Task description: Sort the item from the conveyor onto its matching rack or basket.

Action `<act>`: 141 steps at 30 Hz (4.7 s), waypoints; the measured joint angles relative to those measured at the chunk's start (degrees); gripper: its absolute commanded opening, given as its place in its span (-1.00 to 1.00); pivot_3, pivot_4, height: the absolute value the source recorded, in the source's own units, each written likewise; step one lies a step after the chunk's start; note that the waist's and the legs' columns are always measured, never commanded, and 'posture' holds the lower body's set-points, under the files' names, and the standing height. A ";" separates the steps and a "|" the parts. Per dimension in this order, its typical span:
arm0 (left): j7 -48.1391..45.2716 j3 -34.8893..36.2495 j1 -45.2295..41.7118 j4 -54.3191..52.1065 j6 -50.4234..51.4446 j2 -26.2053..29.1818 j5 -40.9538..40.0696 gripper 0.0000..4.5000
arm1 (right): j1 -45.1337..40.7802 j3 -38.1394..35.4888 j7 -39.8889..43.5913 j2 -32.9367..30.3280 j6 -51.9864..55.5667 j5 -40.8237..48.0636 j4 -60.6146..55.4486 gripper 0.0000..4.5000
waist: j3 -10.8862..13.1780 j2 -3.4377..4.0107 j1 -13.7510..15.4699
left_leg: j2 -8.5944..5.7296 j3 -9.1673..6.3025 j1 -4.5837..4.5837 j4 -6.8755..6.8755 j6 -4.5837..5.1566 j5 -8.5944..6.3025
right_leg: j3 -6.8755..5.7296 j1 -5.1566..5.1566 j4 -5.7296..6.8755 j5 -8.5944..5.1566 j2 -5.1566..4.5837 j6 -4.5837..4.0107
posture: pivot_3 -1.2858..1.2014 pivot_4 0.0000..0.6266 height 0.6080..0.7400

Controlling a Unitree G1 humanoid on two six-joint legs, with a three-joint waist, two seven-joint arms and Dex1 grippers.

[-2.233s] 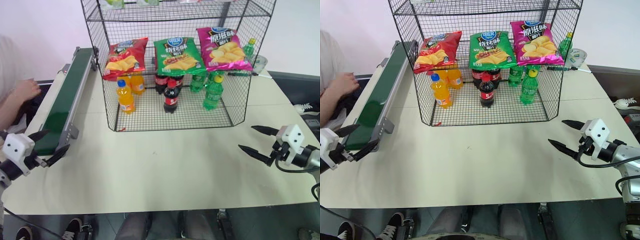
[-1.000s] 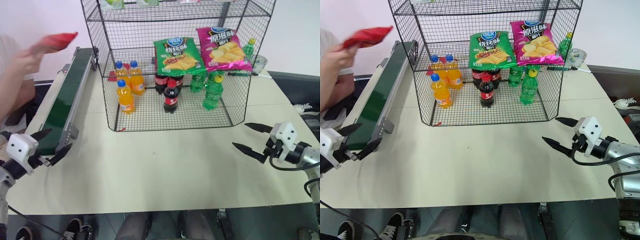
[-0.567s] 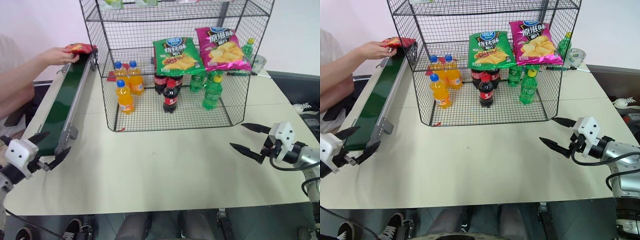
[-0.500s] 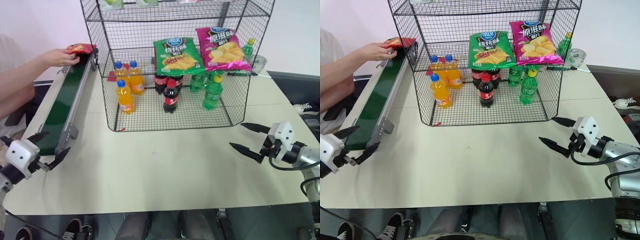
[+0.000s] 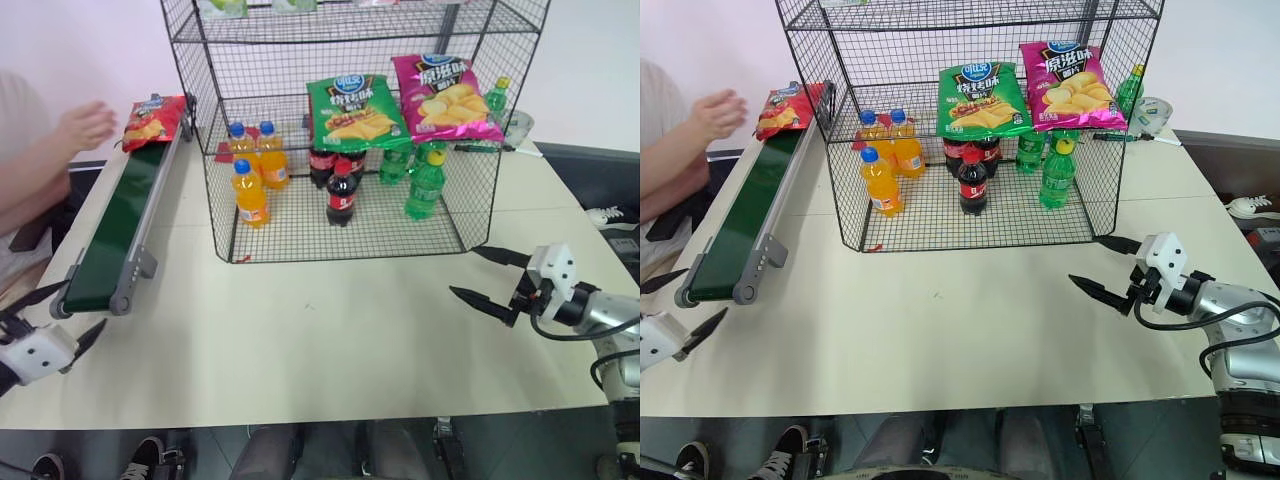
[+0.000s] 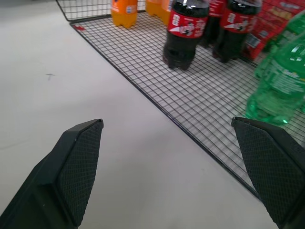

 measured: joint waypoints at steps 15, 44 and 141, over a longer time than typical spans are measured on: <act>30.92 -7.46 4.55 5.86 3.07 4.56 21.28 0.99 | 3.35 7.33 2.36 3.50 8.68 7.95 -20.18 1.00 | -0.10 -0.16 0.24 | 0.01 0.10 0.10 -0.08 0.00 0.00 | 0.08 -0.18 0.04 0.02 0.00 0.06 | 0.03 -0.52 1.00; 49.13 -22.25 -0.55 6.37 11.48 6.08 27.49 0.99 | 0.40 12.74 2.91 4.47 6.56 5.13 -19.62 1.00 | -0.23 -0.39 0.13 | 0.02 0.28 0.25 -0.05 0.00 0.00 | 0.22 -0.17 0.23 0.05 0.01 0.12 | 0.03 -0.52 1.00; 29.70 -28.28 -32.50 -38.35 35.20 -17.78 28.96 -0.97 | -3.68 6.92 0.92 4.64 1.67 2.78 -7.63 1.00 | -0.26 -0.54 0.15 | 0.20 1.02 0.23 0.46 0.01 0.01 | 1.05 -0.28 0.87 0.13 0.29 0.24 | 0.03 -0.52 1.00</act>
